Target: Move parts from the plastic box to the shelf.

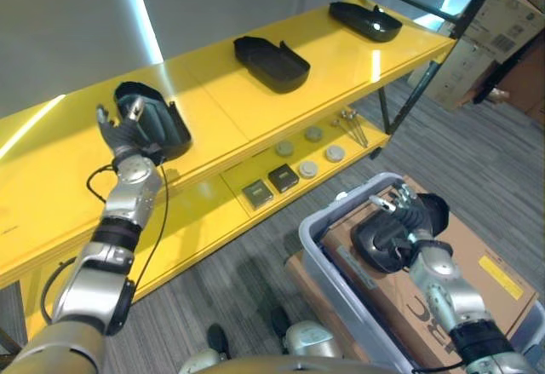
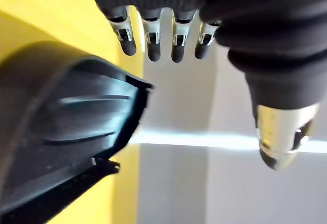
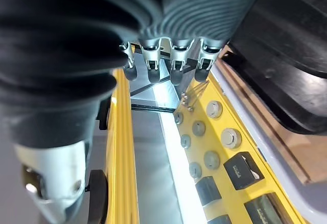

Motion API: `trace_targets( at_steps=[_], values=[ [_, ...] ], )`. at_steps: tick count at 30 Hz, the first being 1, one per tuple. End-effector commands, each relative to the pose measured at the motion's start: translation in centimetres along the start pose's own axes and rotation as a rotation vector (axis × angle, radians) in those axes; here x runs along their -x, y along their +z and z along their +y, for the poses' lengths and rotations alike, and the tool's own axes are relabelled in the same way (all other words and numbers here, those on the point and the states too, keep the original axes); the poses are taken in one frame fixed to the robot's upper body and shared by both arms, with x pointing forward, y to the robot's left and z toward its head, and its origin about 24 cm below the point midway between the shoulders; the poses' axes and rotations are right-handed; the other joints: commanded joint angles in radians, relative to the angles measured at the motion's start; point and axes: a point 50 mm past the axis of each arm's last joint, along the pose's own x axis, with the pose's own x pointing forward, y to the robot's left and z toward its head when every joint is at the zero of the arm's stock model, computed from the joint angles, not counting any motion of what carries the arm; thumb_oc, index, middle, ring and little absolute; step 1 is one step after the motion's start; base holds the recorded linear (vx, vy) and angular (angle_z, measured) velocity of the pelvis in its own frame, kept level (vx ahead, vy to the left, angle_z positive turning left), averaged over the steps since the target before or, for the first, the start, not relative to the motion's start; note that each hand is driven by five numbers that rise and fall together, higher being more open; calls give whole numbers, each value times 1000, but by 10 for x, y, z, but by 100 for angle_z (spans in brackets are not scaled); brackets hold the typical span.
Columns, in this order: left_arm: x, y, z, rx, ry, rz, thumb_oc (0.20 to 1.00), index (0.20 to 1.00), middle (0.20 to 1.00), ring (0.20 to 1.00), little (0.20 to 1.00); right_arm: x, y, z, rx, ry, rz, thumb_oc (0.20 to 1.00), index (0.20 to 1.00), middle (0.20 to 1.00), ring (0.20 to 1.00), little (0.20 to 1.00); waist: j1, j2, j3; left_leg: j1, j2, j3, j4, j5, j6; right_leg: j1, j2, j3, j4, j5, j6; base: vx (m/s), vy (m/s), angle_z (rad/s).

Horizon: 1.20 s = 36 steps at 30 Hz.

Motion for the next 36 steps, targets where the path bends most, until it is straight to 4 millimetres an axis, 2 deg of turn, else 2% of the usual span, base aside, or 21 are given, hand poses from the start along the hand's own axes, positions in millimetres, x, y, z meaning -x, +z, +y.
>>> trace_targets(
  at_steps=[1, 4, 10, 12, 17, 18, 20, 21, 23, 24, 28, 36],
  values=[
    [-5, 8, 19, -53, 17, -96, 1000, 1000, 1000, 1000, 1000, 4, 22, -4, 11, -8, -129, 1000, 1000, 1000, 1000, 1000, 39, 3, -68, -34, 11, -18, 83, -82, -5, -62, -49, -90, 77, -56, 59, 0, 0, 0],
    [8, 7, 34, -38, -10, -125, 1000, 1000, 1000, 1000, 1000, 9, 23, -6, 0, -31, -133, 1000, 1000, 1000, 1000, 1000, 62, 3, -72, -30, 6, -33, 76, -82, -3, -56, -52, -105, 74, -59, 60, -15, 26, 9],
    [30, 15, 47, -56, -137, -179, 1000, 1000, 1000, 1000, 1000, 18, 23, -10, -7, -61, -143, 1000, 1000, 1000, 1000, 1000, 94, 3, -76, -26, 0, -51, 65, -81, -2, -45, -58, -125, 68, -59, 65, -9, 28, 12],
    [37, 19, 46, -78, -214, -212, 1000, 1000, 1000, 1000, 1000, 22, 24, -11, -10, -67, -144, 1000, 1000, 1000, 1000, 1000, 101, 2, -77, -25, -1, -53, 61, -81, -2, -44, -59, -129, 66, -59, 68, -20, 17, 12],
    [64, 9, 27, -131, -456, -172, 1000, 1000, 1000, 1000, 1000, 26, 27, -13, -16, -73, -148, 1000, 1000, 1000, 1000, 1000, 112, -1, -79, -17, -1, -54, 44, -81, -2, -37, -56, -133, 50, -52, 71, -21, 8, 9],
    [73, 3, 19, -96, -507, -138, 812, 812, 812, 812, 812, 27, 27, -12, -15, -68, -148, 1000, 1000, 1000, 1000, 1000, 112, -3, -81, -13, -2, -52, 38, -81, -1, -35, -55, -130, 45, -50, 71, 0, 0, 0],
    [82, -4, 10, -78, -560, -104, 564, 564, 564, 564, 564, 27, 27, -8, -13, -61, -147, 1000, 1000, 1000, 1000, 1000, 109, -4, -84, -9, -1, -48, 33, -82, 1, -34, -53, -126, 40, -47, 73, 0, 0, 0],
    [87, -9, 4, -58, -588, -72, 360, 360, 360, 360, 360, 28, 26, -7, -13, -58, -147, 1000, 1000, 1000, 1000, 1000, 108, -5, -86, -7, -1, -44, 30, -82, 2, -33, -52, -123, 38, -45, 73, 0, 0, 0],
    [95, -15, -4, -41, -620, -36, 200, 200, 200, 200, 200, 28, 26, -3, -14, -56, -147, 1000, 1000, 1000, 1000, 1000, 106, -8, -89, -3, 0, -40, 25, -82, 2, -33, -51, -121, 35, -42, 75, 3, -6, -2],
    [103, -19, -12, -23, -643, -5, 200, 200, 200, 200, 200, 27, 26, -1, -16, -54, -142, 1000, 1000, 1000, 1000, 1000, 103, -12, -92, 0, 0, -33, 19, -82, 4, -34, -50, -116, 33, -41, 76, 7, -18, -4],
    [111, -25, -21, -19, -623, 18, 200, 200, 200, 200, 200, 25, 24, 1, -16, -54, -132, 1000, 1000, 1000, 1000, 1000, 96, -21, -98, 6, 1, -23, 9, -81, 7, -35, -47, -109, 31, -38, 77, 4, -23, -7],
    [102, -34, -18, -70, -489, 27, 200, 200, 200, 200, 200, 23, 20, -3, -18, -59, -105, 1000, 1000, 1000, 1000, 1000, 82, -31, -108, 14, 5, -7, 1, -80, 8, -39, -43, -96, 28, -32, 79, 6, -12, -5]
  ],
)
